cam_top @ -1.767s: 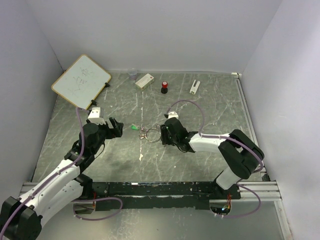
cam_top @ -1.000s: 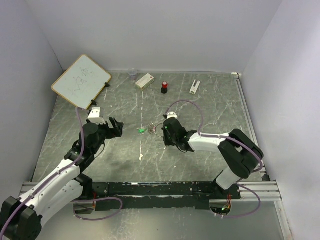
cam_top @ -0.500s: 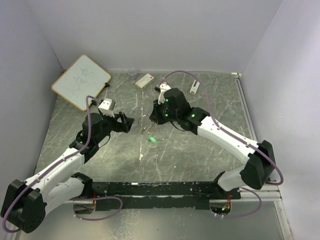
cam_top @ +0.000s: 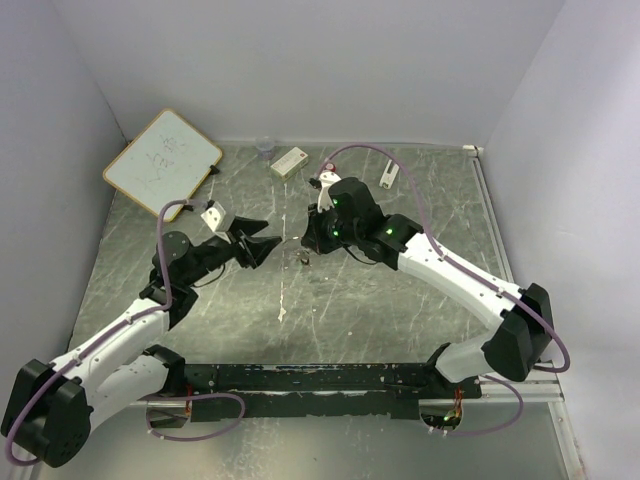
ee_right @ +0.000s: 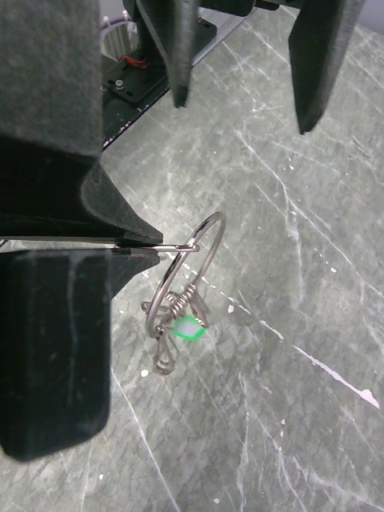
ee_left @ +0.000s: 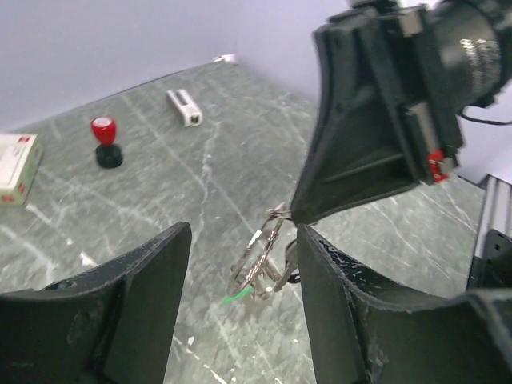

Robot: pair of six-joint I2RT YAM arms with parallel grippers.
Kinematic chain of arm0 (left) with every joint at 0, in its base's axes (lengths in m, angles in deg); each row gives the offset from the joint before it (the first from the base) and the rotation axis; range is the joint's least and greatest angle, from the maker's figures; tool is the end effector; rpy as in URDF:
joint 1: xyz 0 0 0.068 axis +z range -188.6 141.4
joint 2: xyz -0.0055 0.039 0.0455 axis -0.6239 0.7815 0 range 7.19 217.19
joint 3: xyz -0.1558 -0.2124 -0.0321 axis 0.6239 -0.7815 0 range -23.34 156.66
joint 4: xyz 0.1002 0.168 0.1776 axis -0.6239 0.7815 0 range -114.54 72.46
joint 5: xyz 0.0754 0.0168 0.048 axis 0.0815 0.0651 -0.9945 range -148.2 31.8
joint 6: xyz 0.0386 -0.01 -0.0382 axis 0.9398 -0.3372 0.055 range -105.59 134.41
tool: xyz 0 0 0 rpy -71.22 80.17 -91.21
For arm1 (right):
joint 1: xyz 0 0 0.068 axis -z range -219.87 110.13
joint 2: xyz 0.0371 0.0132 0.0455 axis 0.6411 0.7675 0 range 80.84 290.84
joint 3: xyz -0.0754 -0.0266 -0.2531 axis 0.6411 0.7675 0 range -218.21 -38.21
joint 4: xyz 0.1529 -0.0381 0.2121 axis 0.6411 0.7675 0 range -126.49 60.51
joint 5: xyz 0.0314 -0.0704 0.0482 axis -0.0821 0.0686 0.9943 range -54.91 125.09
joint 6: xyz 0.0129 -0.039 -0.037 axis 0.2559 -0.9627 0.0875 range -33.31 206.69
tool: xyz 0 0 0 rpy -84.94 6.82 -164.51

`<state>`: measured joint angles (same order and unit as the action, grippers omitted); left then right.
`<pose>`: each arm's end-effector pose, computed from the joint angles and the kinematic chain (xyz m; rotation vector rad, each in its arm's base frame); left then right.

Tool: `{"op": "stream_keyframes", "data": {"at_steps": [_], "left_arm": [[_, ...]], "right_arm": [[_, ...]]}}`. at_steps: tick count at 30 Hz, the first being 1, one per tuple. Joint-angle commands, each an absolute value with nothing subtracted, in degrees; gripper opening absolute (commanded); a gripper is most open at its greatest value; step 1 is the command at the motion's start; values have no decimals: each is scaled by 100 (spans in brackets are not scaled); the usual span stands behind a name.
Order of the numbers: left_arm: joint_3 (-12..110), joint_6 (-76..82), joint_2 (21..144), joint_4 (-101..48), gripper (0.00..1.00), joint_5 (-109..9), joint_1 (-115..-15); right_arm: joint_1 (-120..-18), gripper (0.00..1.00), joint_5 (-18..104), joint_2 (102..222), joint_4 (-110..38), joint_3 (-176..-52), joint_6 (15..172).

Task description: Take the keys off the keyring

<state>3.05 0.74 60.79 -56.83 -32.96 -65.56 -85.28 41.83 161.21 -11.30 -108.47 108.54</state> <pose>0.1919 -0.1156 0.2693 0.5425 1.4594 -0.8912 0.2234 0.2329 0.3175 -0.5366 2.2309 0.7694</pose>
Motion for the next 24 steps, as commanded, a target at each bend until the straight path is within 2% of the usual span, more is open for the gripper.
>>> {"op": "stream_keyframes", "data": {"at_steps": [1,4,11,14,15,24], "left_arm": [[114,126,6137,-6561,65,-2405,-6576],[192,189,6224,-6387,63,-2330,-6574],[122,242,6445,-6515,63,-2268,-6584],[107,320,6503,-6562,50,-2330,-6584],[109,320,6524,-6581,50,-2322,-6584],[-2,-22,6891,-7208,53,-1838,-6619]], "right_arm": [[-8570,0,4254,15890,-1169,-10965,10870],[-8575,0,4260,15879,-1204,-10982,10881],[-8614,0,4341,15858,-1269,-11072,10924],[-8633,0,4394,15838,-1270,-11097,10950],[-8643,0,4404,15825,-1285,-11091,10958],[-8700,0,4358,15751,-1391,-11074,10982]]}}
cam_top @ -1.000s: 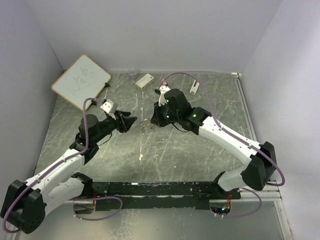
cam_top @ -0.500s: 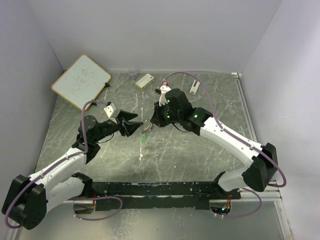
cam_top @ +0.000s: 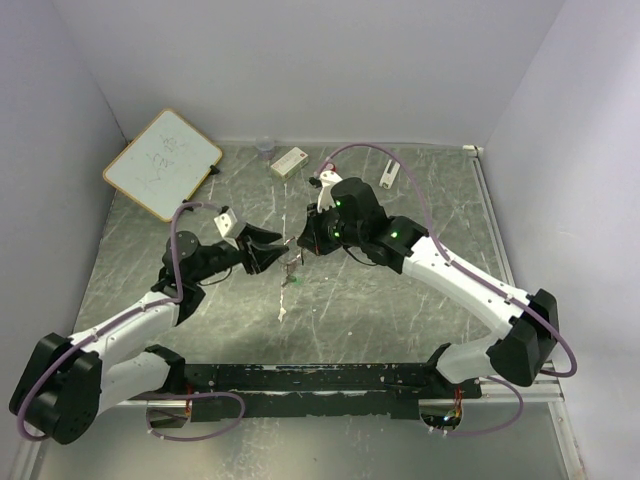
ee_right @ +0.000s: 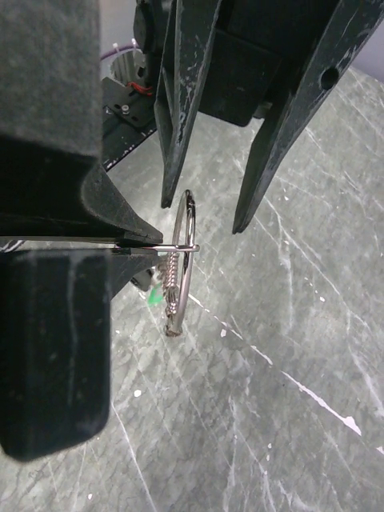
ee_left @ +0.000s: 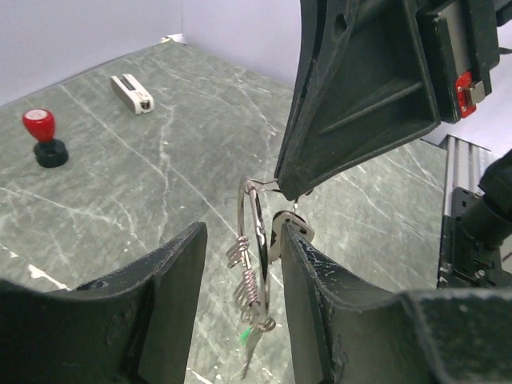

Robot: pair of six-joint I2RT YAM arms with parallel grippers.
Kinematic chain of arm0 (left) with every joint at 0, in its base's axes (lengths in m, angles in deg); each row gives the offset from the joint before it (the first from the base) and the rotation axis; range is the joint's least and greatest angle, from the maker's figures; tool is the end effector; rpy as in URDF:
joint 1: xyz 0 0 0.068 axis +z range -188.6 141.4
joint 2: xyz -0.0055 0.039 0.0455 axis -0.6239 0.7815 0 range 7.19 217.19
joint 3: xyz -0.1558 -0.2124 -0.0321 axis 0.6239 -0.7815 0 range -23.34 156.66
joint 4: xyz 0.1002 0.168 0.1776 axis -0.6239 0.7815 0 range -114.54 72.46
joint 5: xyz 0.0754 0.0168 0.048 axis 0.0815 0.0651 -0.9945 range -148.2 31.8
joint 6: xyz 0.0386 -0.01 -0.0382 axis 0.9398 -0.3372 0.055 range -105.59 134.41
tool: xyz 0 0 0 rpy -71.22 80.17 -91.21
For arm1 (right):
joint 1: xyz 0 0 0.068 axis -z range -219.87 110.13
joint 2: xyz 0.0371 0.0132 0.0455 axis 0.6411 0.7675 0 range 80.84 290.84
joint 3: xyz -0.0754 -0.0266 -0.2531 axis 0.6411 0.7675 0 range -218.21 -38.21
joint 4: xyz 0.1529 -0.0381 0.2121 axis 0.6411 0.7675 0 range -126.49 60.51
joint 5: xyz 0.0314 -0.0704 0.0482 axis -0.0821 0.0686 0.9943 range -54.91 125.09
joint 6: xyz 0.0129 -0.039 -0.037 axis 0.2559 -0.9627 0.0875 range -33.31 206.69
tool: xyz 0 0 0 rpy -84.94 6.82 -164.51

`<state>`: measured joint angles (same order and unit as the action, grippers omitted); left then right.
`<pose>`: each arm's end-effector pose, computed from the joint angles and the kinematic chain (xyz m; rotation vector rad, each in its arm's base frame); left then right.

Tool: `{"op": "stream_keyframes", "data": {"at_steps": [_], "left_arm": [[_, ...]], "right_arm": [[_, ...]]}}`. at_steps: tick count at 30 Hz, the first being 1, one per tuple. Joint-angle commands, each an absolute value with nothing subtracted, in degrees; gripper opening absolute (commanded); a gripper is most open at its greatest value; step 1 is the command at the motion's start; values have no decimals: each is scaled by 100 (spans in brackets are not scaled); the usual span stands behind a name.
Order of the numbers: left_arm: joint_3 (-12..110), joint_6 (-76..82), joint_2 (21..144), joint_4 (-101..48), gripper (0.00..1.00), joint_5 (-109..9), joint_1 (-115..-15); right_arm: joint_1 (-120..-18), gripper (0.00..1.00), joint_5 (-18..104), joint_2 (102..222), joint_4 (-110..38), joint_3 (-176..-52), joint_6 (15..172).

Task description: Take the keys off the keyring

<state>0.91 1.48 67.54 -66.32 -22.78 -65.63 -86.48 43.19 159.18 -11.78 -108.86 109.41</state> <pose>0.1977 -0.1253 0.2489 0.7024 1.4105 -1.0066 0.2132 0.2332 0.3313 -0.5522 2.1864 0.8357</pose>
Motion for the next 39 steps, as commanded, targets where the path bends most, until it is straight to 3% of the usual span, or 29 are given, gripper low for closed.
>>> {"op": "stream_keyframes", "data": {"at_steps": [1,7,12,13,21,28,35,39], "left_arm": [[-4,-50,6938,-7257,53,-1771,-6639],[12,82,7045,-7120,46,-1742,-6793],[166,305,7134,-6675,10,-1969,-6867],[234,353,7117,-6549,7,-2188,-6876],[525,796,6654,-5769,7,-3672,-6944],[1047,1046,6604,-5605,7,-3739,-6945],[2447,1292,6821,-3673,7,-3828,-6958],[2854,1423,6722,-2893,7,-3930,-6971]], "right_arm": [[-8706,0,4354,15768,-1390,-11076,10983],[-8718,0,4326,15807,-1387,-11124,10983],[-8742,0,4329,15844,-1404,-11151,10993],[-8747,0,4309,15841,-1414,-11140,10992],[-8761,0,4124,15734,-1711,-10877,11021],[-8781,1,3907,15629,-2207,-10517,11016],[-8801,26,2947,15157,-2745,-9957,10827],[-8814,30,2607,14828,-3169,-9597,10724]]}}
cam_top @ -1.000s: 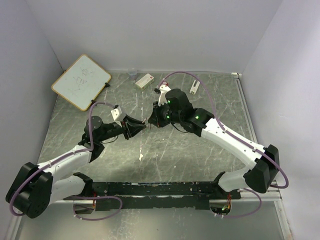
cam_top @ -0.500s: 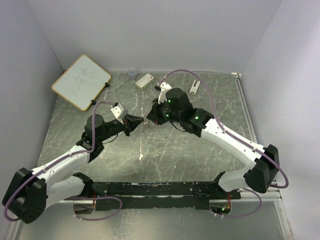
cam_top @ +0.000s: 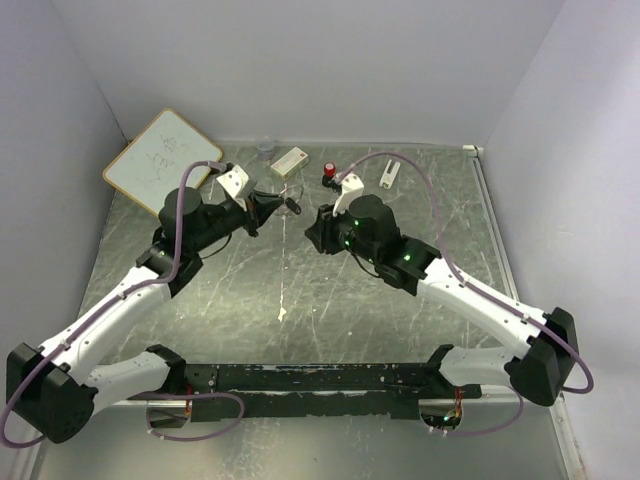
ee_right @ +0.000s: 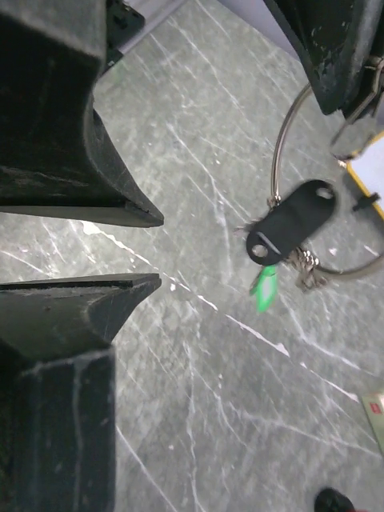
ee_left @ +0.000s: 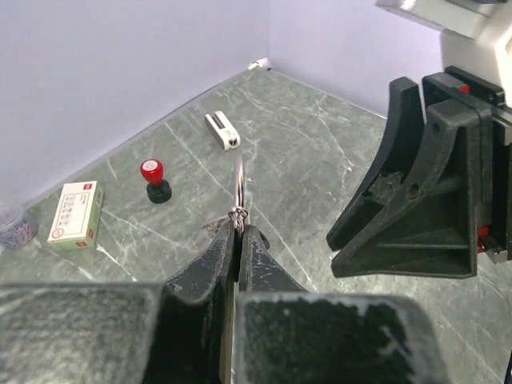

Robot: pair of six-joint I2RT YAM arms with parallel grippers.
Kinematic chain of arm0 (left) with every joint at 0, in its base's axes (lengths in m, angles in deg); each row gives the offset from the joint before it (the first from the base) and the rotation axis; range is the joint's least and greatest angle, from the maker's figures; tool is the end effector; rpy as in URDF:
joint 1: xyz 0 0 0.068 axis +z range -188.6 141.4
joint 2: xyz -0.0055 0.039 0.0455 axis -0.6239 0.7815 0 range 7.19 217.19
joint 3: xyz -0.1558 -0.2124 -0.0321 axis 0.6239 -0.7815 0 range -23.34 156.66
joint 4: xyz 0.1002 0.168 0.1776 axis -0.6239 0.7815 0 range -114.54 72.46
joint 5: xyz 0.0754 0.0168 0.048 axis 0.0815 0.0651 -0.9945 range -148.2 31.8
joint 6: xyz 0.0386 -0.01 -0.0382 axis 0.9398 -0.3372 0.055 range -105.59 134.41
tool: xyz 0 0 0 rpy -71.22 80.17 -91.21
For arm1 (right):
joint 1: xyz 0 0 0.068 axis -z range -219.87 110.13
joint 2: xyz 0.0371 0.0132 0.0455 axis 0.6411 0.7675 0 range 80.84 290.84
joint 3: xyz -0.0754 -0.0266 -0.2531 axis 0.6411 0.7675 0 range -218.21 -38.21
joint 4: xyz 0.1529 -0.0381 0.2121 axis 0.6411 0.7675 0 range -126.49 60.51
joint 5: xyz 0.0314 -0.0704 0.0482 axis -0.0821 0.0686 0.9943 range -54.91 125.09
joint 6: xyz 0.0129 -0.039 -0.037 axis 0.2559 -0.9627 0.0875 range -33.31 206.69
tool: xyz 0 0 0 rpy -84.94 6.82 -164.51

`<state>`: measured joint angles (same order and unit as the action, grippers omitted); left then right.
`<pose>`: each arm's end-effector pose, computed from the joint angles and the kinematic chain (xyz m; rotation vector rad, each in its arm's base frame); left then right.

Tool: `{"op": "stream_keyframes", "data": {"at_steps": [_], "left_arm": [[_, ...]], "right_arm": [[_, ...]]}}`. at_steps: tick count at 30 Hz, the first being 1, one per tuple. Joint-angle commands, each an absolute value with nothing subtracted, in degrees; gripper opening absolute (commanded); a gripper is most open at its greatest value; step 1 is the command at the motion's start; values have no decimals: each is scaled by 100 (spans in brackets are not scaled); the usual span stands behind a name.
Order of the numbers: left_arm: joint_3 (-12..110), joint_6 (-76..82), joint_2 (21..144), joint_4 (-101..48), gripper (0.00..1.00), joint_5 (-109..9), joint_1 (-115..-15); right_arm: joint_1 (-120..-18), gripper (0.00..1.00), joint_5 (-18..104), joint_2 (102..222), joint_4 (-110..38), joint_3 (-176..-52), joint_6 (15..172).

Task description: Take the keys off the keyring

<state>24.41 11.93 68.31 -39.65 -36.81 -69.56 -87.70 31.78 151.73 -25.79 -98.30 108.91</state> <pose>0.2162 -0.1456 0.3422 0.6787 1.4389 -0.7455 0.1994 0.2169 0.3274 -0.4091 1.9794 0.7418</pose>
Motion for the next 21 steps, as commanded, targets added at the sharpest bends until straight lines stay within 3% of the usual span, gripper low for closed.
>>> {"op": "stream_keyframes", "data": {"at_steps": [1,8,21], "left_arm": [[2998,1439,6718,-2662,7,-3952,-6971],[3865,1499,6726,-1161,7,-4286,-6980],[4194,1144,6831,-806,7,-4039,-6989]], "right_arm": [[-8817,30,2563,14777,-3250,-9410,10698],[-8835,31,2447,14637,-3658,-9061,10583],[-9263,20,3418,14402,-6129,-7911,9908]]}}
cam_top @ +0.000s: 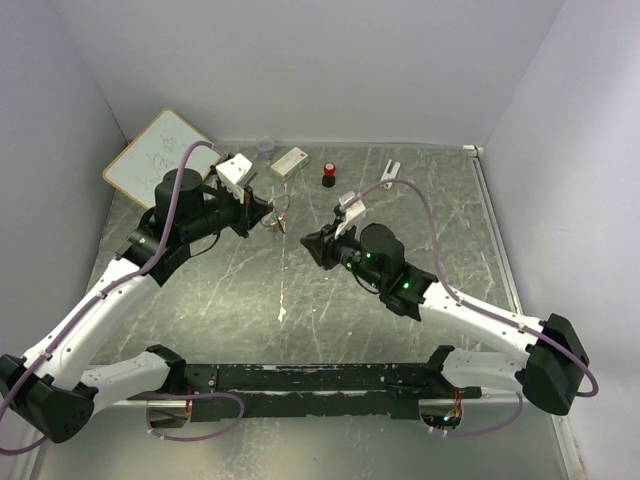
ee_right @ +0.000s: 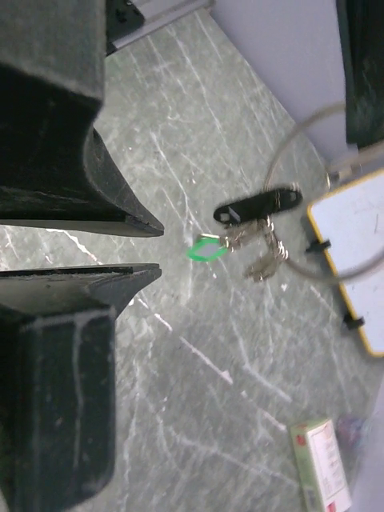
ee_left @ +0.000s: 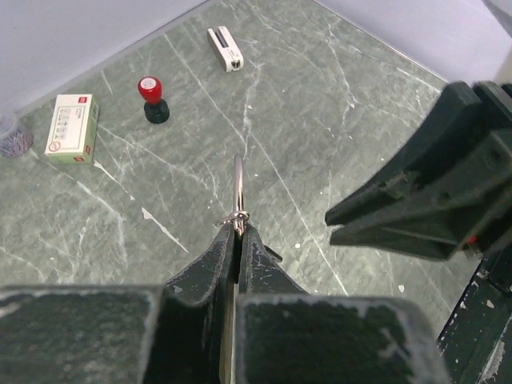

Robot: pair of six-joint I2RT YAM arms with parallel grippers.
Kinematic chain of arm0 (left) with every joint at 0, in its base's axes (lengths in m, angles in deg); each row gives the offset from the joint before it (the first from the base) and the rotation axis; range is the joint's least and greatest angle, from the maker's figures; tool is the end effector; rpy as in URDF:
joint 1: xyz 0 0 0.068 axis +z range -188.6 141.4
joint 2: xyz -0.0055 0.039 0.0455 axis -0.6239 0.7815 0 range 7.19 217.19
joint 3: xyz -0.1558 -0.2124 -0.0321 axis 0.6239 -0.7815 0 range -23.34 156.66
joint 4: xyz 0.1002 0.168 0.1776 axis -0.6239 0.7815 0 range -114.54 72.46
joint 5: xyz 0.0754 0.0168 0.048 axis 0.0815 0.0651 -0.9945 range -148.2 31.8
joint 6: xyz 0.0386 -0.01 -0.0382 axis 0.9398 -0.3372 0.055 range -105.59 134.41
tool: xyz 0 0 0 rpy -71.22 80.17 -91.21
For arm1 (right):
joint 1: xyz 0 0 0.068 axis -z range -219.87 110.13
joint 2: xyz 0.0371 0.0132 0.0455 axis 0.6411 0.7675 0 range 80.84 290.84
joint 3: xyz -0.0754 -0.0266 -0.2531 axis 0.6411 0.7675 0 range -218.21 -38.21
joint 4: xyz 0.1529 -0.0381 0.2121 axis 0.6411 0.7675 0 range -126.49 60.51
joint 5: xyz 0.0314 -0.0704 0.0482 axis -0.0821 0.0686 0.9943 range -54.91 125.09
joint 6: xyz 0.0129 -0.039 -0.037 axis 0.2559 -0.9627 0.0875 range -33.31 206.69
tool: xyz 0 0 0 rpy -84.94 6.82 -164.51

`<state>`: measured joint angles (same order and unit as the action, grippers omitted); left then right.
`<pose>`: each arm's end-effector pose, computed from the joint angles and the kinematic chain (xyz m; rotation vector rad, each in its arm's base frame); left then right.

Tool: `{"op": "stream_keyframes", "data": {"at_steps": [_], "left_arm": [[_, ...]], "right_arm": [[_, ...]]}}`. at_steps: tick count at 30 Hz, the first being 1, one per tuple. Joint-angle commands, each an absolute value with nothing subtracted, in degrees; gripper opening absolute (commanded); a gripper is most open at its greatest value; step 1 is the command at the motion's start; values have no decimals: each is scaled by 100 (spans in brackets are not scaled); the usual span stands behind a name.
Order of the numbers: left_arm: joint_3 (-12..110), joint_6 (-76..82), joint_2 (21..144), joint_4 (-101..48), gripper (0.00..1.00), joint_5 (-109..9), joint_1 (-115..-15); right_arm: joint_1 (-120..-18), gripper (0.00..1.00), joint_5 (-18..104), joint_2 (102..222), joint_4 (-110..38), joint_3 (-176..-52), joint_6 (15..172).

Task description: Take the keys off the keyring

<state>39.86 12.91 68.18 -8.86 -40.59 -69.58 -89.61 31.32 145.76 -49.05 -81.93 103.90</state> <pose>0.2068 -0.1374 0.3815 0.6831 1.7162 -0.6770 0.1793 0.2078 0.2953 -0.4524 1.7313 0.7988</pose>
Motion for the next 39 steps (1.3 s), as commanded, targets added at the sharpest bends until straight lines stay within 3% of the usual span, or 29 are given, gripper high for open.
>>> {"op": "stream_keyframes", "data": {"at_steps": [1,9,21,31,34,39], "left_arm": [[4196,1135,6824,-810,7,-4057,-6989],[4133,1038,6773,-941,7,-4027,-6997],[4047,1014,6601,-961,7,-3936,-7022],[4029,1027,6664,-982,7,-3888,-7033],[4031,1010,6694,-996,7,-3865,-7033],[3981,992,6686,-1055,7,-3858,-7042]], "right_arm": [[-9382,20,3393,14376,-6349,-7836,9735],[-10091,32,2677,14786,-6887,-7975,8835],[-10268,34,1390,15346,-7041,-8284,8421],[-10270,35,1214,15483,-7139,-8436,8255],[-10265,44,1215,15539,-7170,-8490,8247],[-10271,44,1278,15637,-7221,-8558,8261]]}}
